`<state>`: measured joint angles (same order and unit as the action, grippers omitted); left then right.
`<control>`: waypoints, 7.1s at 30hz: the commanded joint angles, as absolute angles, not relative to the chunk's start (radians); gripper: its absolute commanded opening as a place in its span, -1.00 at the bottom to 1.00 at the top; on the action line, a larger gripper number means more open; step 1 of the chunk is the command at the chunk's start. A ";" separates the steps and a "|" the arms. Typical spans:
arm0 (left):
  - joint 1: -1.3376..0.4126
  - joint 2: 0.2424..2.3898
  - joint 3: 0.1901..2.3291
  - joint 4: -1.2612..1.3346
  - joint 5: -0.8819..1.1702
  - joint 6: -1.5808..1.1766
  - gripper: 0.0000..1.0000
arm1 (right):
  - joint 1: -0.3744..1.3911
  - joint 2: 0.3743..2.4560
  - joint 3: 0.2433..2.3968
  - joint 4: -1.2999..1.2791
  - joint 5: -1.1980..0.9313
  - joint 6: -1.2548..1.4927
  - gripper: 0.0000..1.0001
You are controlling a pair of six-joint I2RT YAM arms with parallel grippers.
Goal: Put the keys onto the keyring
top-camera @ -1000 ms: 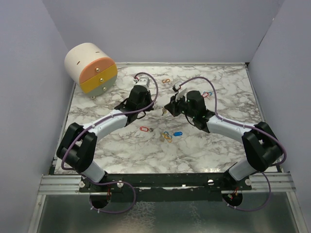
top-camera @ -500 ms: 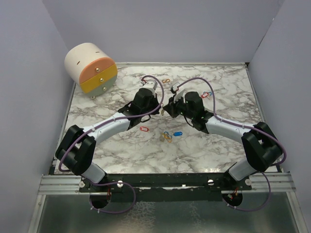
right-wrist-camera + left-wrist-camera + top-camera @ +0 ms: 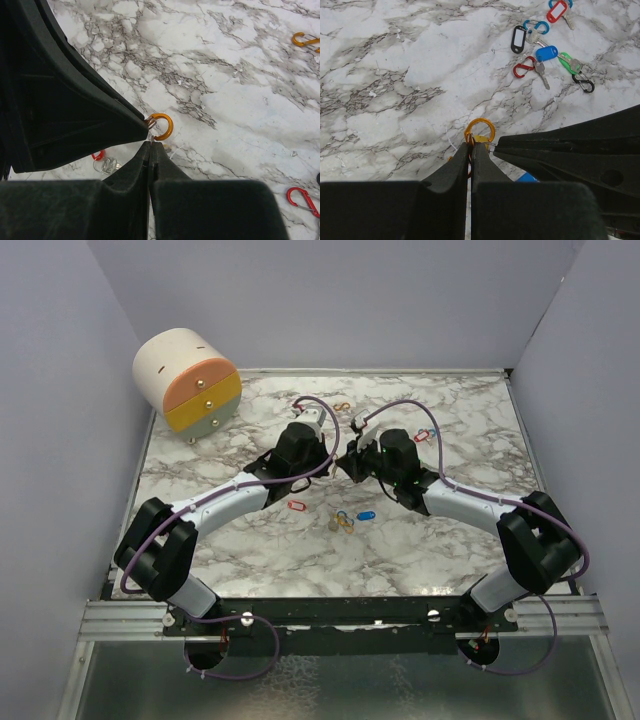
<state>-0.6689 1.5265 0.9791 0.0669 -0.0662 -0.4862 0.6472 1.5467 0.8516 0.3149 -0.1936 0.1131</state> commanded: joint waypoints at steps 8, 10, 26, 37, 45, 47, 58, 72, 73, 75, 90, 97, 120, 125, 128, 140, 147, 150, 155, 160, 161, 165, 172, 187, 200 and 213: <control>-0.679 1.533 1.028 0.046 -0.031 -0.462 -1.00 | 0.655 1.554 0.873 0.325 -0.148 0.091 -0.99; -0.681 1.531 1.027 0.040 -0.025 -0.459 -1.00 | 0.655 1.558 0.875 0.324 -0.146 0.091 -0.99; -0.657 1.493 1.050 -0.005 -0.213 -0.441 -1.00 | 0.656 1.568 0.871 0.314 -0.192 0.104 -0.99; -0.561 1.498 1.015 0.060 -0.082 -0.451 -1.00 | 0.666 1.663 0.886 0.340 -0.214 0.110 -0.99; -0.564 1.516 0.940 0.110 -0.040 -0.484 -1.00 | 0.671 1.636 0.858 0.355 -0.181 0.103 -0.99; -0.569 1.513 0.928 0.113 -0.035 -0.488 -1.00 | 0.673 1.622 0.850 0.363 -0.181 0.104 -0.99; -0.609 1.532 0.914 0.121 0.007 -0.488 -1.00 | 0.678 1.573 0.835 0.375 -0.164 0.094 -0.99; -0.646 1.547 0.934 0.122 0.007 -0.486 -1.00 | 0.683 1.554 0.834 0.368 -0.164 0.089 -0.99; -0.647 1.544 0.935 0.122 0.005 -0.484 -1.00 | 0.683 1.555 0.835 0.367 -0.164 0.089 -0.99; -0.646 1.540 0.937 0.118 0.005 -0.483 -1.00 | 0.682 1.557 0.835 0.367 -0.163 0.089 -0.99; -0.646 1.514 0.938 0.114 0.001 -0.476 -1.00 | 0.684 1.573 0.839 0.361 -0.163 0.089 -0.99; -0.647 1.504 0.946 0.112 0.000 -0.470 -1.00 | 0.684 1.577 0.840 0.362 -0.165 0.091 -0.99; -0.656 1.461 0.925 0.070 0.064 -0.455 -1.00 | 0.684 1.560 0.835 0.363 -0.085 0.085 -0.99; -0.658 1.457 0.919 0.056 0.072 -0.449 -1.00 | 0.684 1.550 0.835 0.359 -0.068 0.080 -0.99; -0.658 1.448 0.915 0.055 0.071 -0.449 -1.00 | 0.684 1.546 0.835 0.353 -0.044 0.078 -0.99; -0.658 1.436 0.914 0.049 0.071 -0.457 -0.43 | 0.684 1.532 0.828 0.350 -0.009 0.072 -0.99; -0.659 1.427 0.908 0.053 0.040 -0.470 0.26 | 0.683 1.520 0.821 0.347 0.011 0.070 -0.99; -0.658 1.410 0.898 0.052 -0.001 -0.485 0.36 | 0.684 1.522 0.822 0.340 0.035 0.070 -0.99; -0.657 1.360 0.858 0.068 -0.070 -0.505 0.41 | 0.684 1.548 0.836 0.316 0.081 0.073 -0.99; -0.655 1.316 0.819 0.083 -0.128 -0.521 0.44 | 0.683 1.620 0.890 0.257 0.098 0.089 -0.99; -0.655 1.308 0.809 0.088 -0.140 -0.526 0.46 | 0.682 1.642 0.908 0.239 0.101 0.091 -0.97; -0.652 1.284 0.764 0.120 -0.176 -0.548 0.69 | 0.683 1.720 0.972 0.170 0.125 0.118 -0.44; -0.646 1.302 0.745 0.125 -0.173 -0.571 0.98 | 0.683 1.742 1.024 0.052 0.154 0.179 0.28; -0.649 1.345 0.682 0.139 -0.123 -0.576 0.79 | 0.684 1.545 0.802 -0.028 0.066 0.311 0.18; -0.649 1.324 0.655 0.143 -0.127 -0.575 0.76 | 0.684 1.497 0.676 0.044 -0.033 0.329 -0.20; -0.649 1.318 0.650 0.135 -0.135 -0.567 0.76 | 0.684 1.563 0.686 0.080 -0.079 0.325 -0.34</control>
<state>-0.6491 1.3445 0.6594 0.1204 -0.1425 -0.5701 0.6800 1.5410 0.6811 0.0357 -0.0425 0.3206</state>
